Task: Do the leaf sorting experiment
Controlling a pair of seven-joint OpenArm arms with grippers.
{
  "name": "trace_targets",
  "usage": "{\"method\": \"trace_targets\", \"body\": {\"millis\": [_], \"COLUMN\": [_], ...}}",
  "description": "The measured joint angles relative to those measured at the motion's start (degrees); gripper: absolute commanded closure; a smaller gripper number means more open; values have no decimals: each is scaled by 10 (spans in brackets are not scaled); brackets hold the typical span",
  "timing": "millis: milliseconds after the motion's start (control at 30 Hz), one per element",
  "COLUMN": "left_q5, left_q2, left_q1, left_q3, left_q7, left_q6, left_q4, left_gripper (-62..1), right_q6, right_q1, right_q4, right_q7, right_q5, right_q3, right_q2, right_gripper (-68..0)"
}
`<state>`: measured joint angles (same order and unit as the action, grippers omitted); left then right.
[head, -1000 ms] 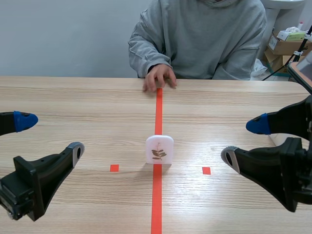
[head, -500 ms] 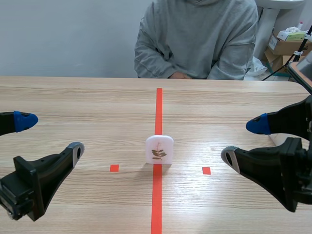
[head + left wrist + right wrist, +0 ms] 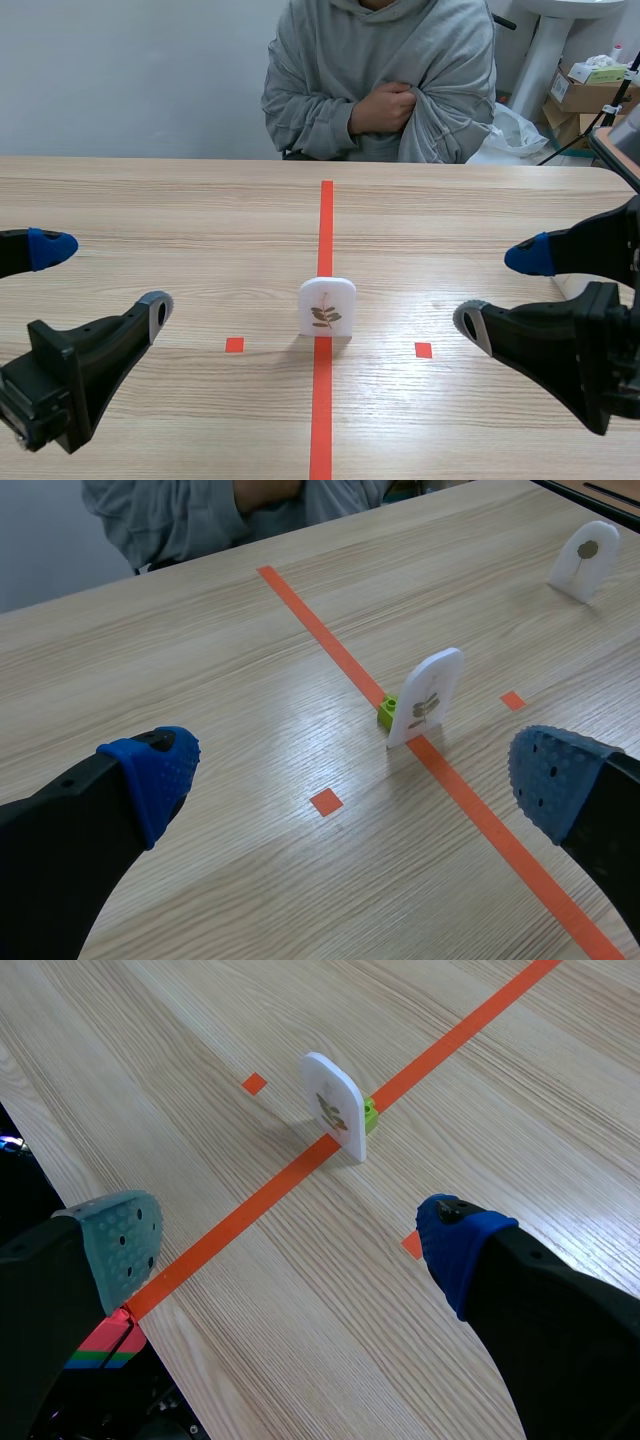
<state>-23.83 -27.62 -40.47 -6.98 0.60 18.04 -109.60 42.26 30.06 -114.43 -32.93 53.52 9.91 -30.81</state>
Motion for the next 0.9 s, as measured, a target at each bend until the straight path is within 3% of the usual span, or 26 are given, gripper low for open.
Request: {"method": "trace_targets", "body": {"millis": [367,633,900], "left_q5": [0,0,0], "left_q2": [0,-31,-88], "left_q1": [2,98,265], "left_q3": [0,6,129], "left_q7": [1,74,80], "left_q6": [4,115,136], "left_q4": [0,55,181], "left_gripper": [-623,-623,-623], "right_q6": [0,0,0], "right_q1": [0,0,0], "right_q4": [0,0,0], "right_q7": [0,0,0], "right_q5": [0,-1,-1], "right_q3": [0,0,0], "right_q2": [0,0,0], "right_gripper": [-519,-519,-519]}}
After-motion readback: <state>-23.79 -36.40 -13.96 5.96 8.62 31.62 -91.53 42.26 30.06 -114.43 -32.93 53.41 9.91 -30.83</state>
